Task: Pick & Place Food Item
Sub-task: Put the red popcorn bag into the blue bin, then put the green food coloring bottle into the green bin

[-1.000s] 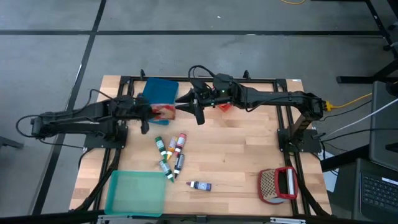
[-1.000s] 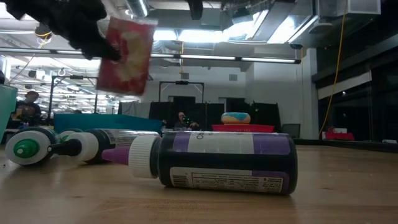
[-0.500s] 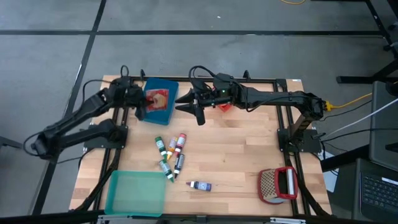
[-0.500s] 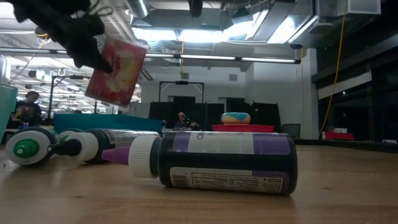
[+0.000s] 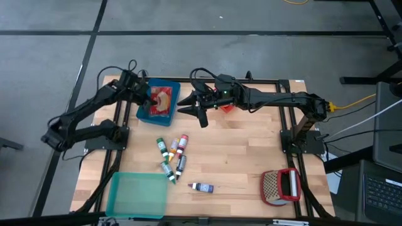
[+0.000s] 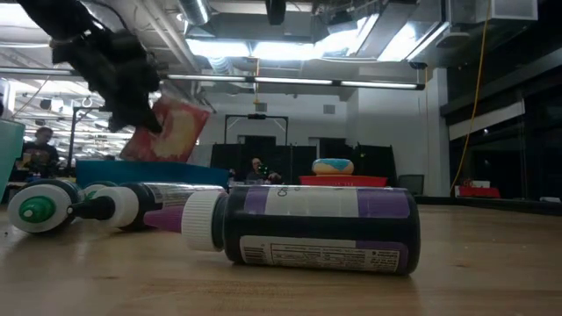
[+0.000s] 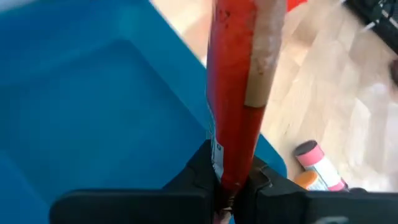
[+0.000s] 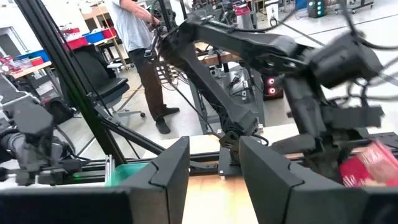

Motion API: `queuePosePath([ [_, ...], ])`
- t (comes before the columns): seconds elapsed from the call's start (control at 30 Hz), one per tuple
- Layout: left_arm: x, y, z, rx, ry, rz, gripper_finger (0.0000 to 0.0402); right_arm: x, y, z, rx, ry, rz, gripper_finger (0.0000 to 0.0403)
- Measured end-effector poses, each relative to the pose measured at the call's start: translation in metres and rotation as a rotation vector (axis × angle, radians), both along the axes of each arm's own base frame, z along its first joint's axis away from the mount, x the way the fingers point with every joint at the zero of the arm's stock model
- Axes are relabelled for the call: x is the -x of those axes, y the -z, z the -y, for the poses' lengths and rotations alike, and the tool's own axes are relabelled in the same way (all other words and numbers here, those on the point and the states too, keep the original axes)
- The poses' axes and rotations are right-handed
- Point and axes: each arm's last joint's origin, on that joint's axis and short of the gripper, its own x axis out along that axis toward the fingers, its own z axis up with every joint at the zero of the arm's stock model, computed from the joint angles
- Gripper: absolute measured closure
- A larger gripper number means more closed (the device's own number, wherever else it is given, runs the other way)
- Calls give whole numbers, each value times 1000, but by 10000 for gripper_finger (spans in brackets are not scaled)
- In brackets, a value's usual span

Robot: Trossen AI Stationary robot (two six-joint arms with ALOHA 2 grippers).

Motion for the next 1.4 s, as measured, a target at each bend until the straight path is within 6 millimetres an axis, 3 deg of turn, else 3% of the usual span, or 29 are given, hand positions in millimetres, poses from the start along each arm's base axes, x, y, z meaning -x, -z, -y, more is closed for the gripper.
queuePosePath([
  [0.3, -5, 31, -21, 160, -50, -91, 371, 0, 1, -2, -2, -59, -10, 261],
  [0.7, 0, 20, -19, 20, -124, -158, 223, 1, 4, -3, 19, -75, -32, 261],
  [0.9, 5, -9, -15, -189, -163, -177, 162, 1, 4, -3, 20, -75, -32, 261],
  [1.07, 4, -44, 2, -393, -106, -106, 152, 1, 4, -3, 42, -78, -26, 261],
  [1.4, 3, -101, 68, -496, 157, 397, 184, 0, 4, -19, 263, -145, 43, 261],
])
